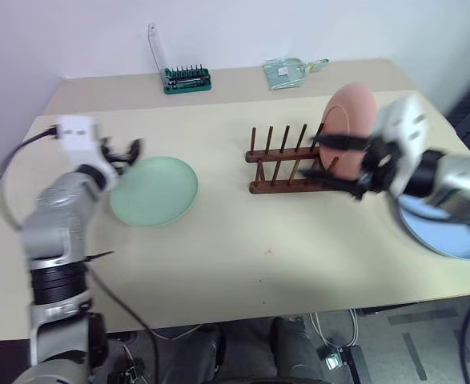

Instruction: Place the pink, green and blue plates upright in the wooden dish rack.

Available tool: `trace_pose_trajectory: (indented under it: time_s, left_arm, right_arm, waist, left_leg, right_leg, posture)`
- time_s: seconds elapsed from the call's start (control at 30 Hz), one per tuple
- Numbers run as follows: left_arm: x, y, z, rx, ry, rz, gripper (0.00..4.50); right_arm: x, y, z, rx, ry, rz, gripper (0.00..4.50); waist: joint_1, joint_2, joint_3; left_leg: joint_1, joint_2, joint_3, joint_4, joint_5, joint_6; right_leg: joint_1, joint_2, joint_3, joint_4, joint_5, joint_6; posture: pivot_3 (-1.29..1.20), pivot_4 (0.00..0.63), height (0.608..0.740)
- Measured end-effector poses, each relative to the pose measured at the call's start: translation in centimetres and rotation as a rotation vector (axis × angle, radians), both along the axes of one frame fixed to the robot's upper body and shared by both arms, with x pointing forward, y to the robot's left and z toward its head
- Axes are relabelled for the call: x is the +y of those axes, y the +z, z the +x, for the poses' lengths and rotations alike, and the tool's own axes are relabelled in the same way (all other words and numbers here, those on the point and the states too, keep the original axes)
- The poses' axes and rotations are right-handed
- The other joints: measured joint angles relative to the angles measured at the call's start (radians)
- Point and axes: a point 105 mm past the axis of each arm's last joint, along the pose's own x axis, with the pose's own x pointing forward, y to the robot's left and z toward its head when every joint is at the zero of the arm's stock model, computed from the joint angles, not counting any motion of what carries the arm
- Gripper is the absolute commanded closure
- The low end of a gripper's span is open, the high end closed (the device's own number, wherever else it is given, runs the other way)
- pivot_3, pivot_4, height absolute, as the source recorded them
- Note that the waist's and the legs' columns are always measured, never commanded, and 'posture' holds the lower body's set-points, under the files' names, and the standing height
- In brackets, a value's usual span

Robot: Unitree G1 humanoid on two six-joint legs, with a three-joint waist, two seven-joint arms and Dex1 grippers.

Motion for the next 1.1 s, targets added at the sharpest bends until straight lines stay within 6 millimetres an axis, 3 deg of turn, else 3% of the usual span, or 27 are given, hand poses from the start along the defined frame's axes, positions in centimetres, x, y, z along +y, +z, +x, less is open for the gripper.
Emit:
trace_pose_trajectory:
  time_s: [0.07,0.2,0.47,0.57,0.77,0.87,0.97,1.0,1.1]
  left_arm:
    - [1.3,-1.7,-1.4,0.081,0.025,-0.038,0.54]
    - [0.4,-5.9,-3.3,0.250,-0.019,-0.169,0.54]
    - [-2.4,-7.3,-3.2,0.317,-0.083,-0.214,0.54]
    - [-2.9,-7.8,-2.7,0.338,-0.076,-0.200,1.36]
    - [-3.0,-8.0,-1.9,0.336,-0.049,-0.213,4.33]
    - [-3.4,-7.0,-1.2,0.292,-0.069,-0.200,4.47]
    - [-5.7,-6.6,-0.4,0.257,-0.158,-0.160,4.50]
    - [-6.7,-5.9,0.1,0.224,-0.195,-0.153,4.50]
    - [-10.7,-1.6,1.7,0.060,-0.319,-0.105,4.50]
  right_arm:
    - [0.4,-0.4,0.2,0.002,0.005,0.020,1.52]
    - [1.2,-0.7,0.2,0.016,0.038,0.062,1.52]
    - [1.7,-1.6,-0.5,0.049,0.065,0.065,1.52]
    - [2.0,-2.1,-0.9,0.062,0.065,0.067,1.52]
    - [2.1,-2.5,-1.3,0.053,0.045,0.053,1.52]
    - [1.9,-2.7,-1.1,0.046,0.022,0.038,1.52]
    - [1.6,-3.0,-0.2,0.018,-0.020,-0.005,0.65]
    - [1.7,-3.0,0.1,-0.006,-0.027,-0.034,0.13]
    - [2.8,-3.2,1.1,-0.140,-0.019,-0.150,0.02]
  waist:
    - [0.008,0.000,0.000]
    - [0.030,-0.002,0.001]
    - [0.046,-0.004,0.001]
    - [0.048,-0.003,0.001]
    - [0.048,-0.004,0.000]
    - [0.049,-0.003,0.000]
    - [0.050,-0.003,0.000]
    - [0.050,-0.004,0.000]
    - [0.048,-0.006,0.001]
  left_leg:
    - [0.000,-0.001,0.000,0.000,0.000,0.001]
    - [0.000,0.000,-0.002,0.001,0.000,-0.001]
    - [0.001,0.001,-0.001,0.001,0.001,-0.002]
    - [0.001,0.001,-0.001,0.001,0.001,-0.003]
    - [0.001,0.001,0.000,0.001,0.001,-0.003]
    - [0.002,0.001,0.000,0.001,0.001,-0.003]
    - [0.001,0.001,0.000,0.001,0.001,-0.003]
    - [0.001,0.001,0.000,0.001,0.001,-0.003]
    - [0.000,0.001,0.000,0.002,0.001,-0.003]
  right_leg:
    - [0.000,-0.001,0.000,0.000,0.000,0.000]
    - [0.001,0.000,-0.002,0.000,0.000,-0.001]
    - [0.001,0.001,-0.002,0.000,0.001,-0.002]
    - [0.001,0.001,-0.002,0.000,0.001,-0.002]
    - [0.001,0.001,-0.002,0.000,0.001,-0.002]
    - [0.002,0.000,-0.002,0.000,0.002,-0.003]
    - [0.002,0.000,-0.002,0.000,0.002,-0.003]
    - [0.002,0.000,-0.003,0.000,0.002,-0.003]
    - [0.001,0.000,-0.004,0.000,0.002,-0.003]
  posture:
    - [0.00,0.150,0.740]
    - [0.00,0.150,0.740]
    - [0.00,0.150,0.740]
    - [0.00,0.150,0.740]
    - [0.00,0.150,0.740]
    - [0.00,0.150,0.740]
    - [0.00,0.150,0.740]
    - [0.00,0.150,0.740]
    - [0.00,0.150,0.740]
